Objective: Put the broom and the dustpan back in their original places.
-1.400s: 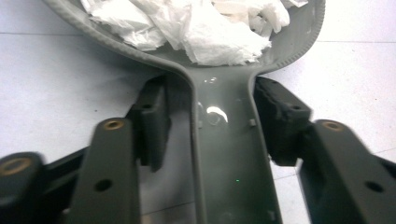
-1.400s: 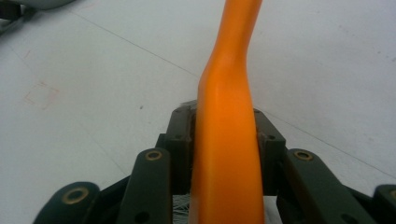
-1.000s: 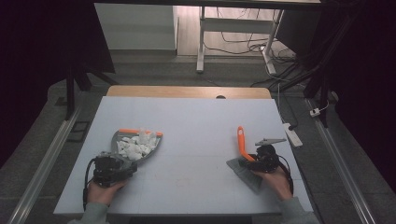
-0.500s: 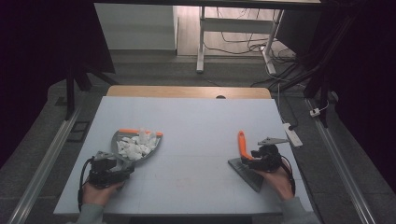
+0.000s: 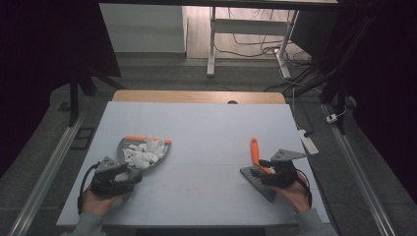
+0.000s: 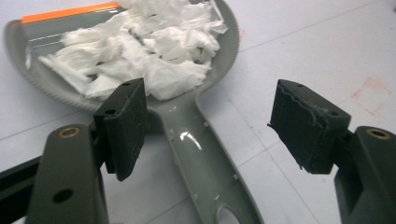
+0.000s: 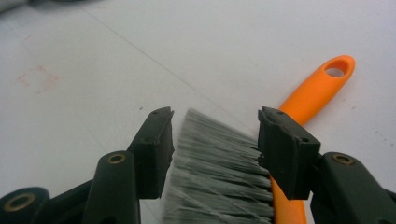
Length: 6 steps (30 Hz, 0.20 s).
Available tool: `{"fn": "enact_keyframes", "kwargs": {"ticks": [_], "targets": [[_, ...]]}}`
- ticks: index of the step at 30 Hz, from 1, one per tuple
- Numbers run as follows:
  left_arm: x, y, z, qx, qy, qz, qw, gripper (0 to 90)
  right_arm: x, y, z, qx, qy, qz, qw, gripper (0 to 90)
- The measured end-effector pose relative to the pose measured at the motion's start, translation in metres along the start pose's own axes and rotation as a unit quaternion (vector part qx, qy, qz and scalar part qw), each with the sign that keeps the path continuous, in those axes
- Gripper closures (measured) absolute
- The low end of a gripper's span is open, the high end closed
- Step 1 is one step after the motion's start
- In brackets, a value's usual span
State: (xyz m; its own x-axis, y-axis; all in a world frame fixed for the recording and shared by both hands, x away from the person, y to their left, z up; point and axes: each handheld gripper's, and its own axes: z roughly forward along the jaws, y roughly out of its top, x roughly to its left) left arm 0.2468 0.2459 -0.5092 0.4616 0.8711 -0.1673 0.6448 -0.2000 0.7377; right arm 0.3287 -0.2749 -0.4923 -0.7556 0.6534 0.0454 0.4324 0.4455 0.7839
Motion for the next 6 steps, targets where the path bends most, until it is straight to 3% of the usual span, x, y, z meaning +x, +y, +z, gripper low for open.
{"fn": "enact_keyframes", "kwargs": {"ticks": [6], "targets": [[0.0014, 0.0007, 0.0013, 0.002, -0.014, 0.004, 0.9999, 28.1, 0.0046, -0.0002, -0.0025, -0.015, 0.001, -0.017, 0.9998, 45.6]]}}
